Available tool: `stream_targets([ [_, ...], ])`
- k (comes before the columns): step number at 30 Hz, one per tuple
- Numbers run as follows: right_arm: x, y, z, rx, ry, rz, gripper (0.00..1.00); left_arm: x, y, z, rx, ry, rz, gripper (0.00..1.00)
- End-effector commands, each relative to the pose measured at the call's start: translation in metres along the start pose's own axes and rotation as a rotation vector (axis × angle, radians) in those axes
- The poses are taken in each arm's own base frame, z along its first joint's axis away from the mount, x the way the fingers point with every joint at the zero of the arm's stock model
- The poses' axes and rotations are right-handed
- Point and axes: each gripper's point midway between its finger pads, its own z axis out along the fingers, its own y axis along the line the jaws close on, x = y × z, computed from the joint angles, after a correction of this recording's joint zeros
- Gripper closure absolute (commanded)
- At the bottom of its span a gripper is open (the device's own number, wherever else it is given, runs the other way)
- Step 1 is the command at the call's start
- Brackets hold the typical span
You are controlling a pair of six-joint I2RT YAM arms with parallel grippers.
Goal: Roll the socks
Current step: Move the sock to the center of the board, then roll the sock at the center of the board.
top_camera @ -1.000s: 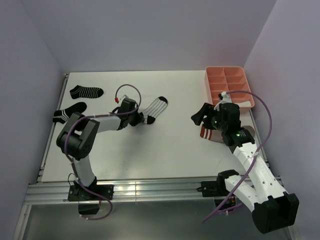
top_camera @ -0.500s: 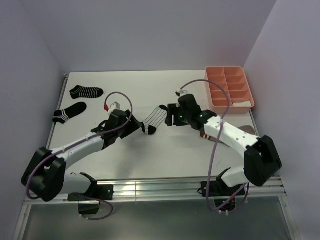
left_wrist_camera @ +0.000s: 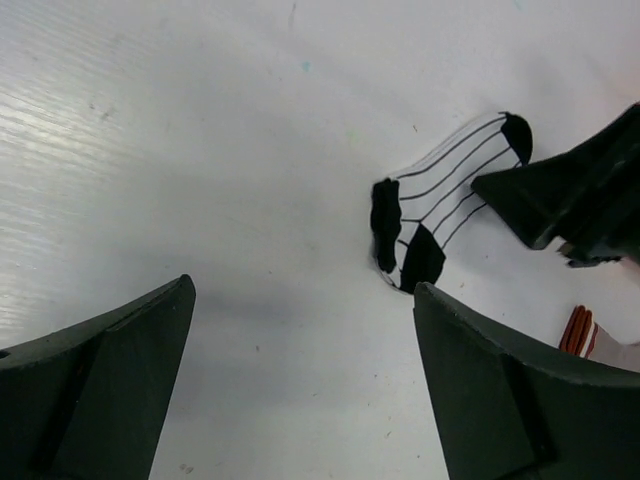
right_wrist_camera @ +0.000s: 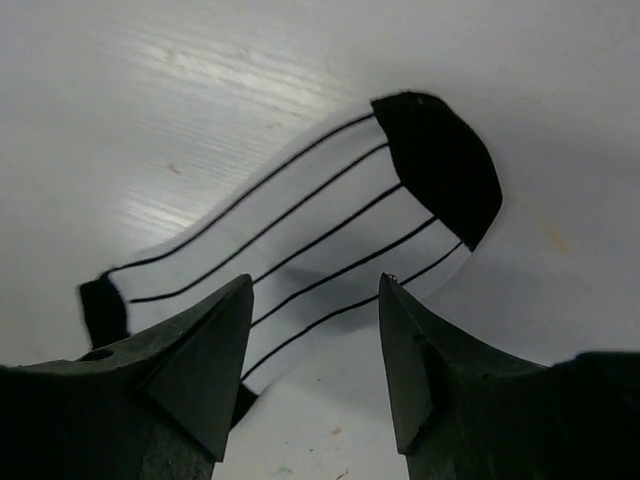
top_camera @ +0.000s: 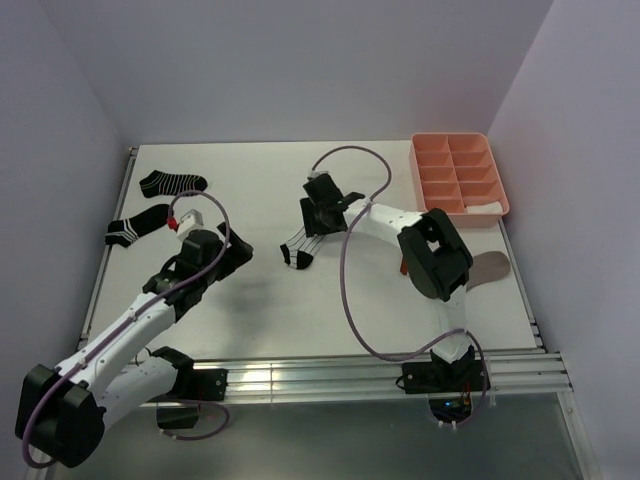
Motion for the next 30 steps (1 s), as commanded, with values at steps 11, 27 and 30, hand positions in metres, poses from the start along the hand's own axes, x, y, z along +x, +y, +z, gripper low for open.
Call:
stream_targets([
  [11, 0.081, -0.017, -0.002, 0.1, 0.138, 0.021, 0.4, -0.037, 0.017, -0.014, -0.072, -0.064, 0.103, 0.0],
  [27, 0.063, 0.069, -0.085, 0.017, -0.078, -0.347, 0.39, -0.072, 0.028, -0.023, -0.113, -0.173, 0.212, 0.0],
  [30, 0.08, 0.076, -0.078, 0.043, -0.072, -0.418, 0.39, -0.075, 0.026, -0.025, -0.098, -0.192, 0.195, 0.0],
])
